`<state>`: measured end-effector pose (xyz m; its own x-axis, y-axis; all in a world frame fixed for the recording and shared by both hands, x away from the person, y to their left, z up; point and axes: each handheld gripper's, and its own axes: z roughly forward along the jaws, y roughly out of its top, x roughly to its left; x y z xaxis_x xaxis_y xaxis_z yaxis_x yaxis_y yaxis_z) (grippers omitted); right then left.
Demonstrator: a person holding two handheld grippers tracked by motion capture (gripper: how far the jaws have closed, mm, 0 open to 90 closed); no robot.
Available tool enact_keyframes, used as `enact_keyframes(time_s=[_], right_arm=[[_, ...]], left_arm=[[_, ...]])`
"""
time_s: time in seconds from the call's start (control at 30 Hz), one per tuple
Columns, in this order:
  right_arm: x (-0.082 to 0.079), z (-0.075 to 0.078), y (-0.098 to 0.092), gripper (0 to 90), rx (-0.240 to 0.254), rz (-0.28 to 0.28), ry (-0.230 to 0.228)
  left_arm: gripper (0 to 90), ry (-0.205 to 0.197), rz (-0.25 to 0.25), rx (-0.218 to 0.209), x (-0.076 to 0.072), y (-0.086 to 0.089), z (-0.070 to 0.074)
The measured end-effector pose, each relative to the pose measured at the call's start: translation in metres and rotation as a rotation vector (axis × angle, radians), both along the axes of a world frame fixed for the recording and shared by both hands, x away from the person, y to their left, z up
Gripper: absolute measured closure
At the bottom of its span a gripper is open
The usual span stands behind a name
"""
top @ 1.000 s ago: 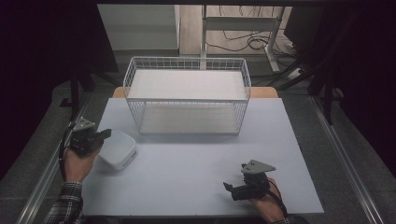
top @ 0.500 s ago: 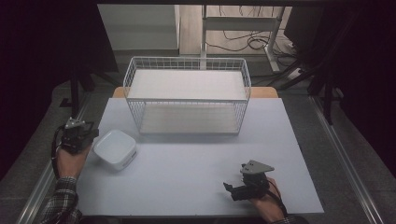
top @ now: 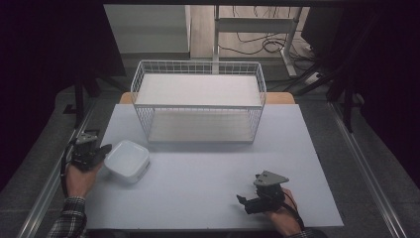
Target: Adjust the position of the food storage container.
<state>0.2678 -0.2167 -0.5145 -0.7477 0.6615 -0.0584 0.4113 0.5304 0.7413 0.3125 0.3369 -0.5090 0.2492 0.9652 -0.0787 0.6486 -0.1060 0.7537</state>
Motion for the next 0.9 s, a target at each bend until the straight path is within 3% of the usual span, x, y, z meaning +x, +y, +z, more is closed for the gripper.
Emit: enact_keyframes(time_s=[0.3, 0.6, 0.9], right_arm=[[-0.001, 0.000, 0.000, 2.7, -0.007, 0.006, -0.004], [-0.001, 0.001, 0.000, 2.8, -0.008, 0.010, -0.004], [-0.002, 0.001, 0.001, 3.0, -0.022, 0.011, -0.005]], left_arm=[[90.0, -0.011, -0.064, -0.022, -0.016, -0.037, 0.000], [90.0, -0.012, -0.100, -0.034, -0.029, -0.059, 0.000], [90.0, -0.002, -0.159, -0.054, -0.056, -0.079, -0.002]])
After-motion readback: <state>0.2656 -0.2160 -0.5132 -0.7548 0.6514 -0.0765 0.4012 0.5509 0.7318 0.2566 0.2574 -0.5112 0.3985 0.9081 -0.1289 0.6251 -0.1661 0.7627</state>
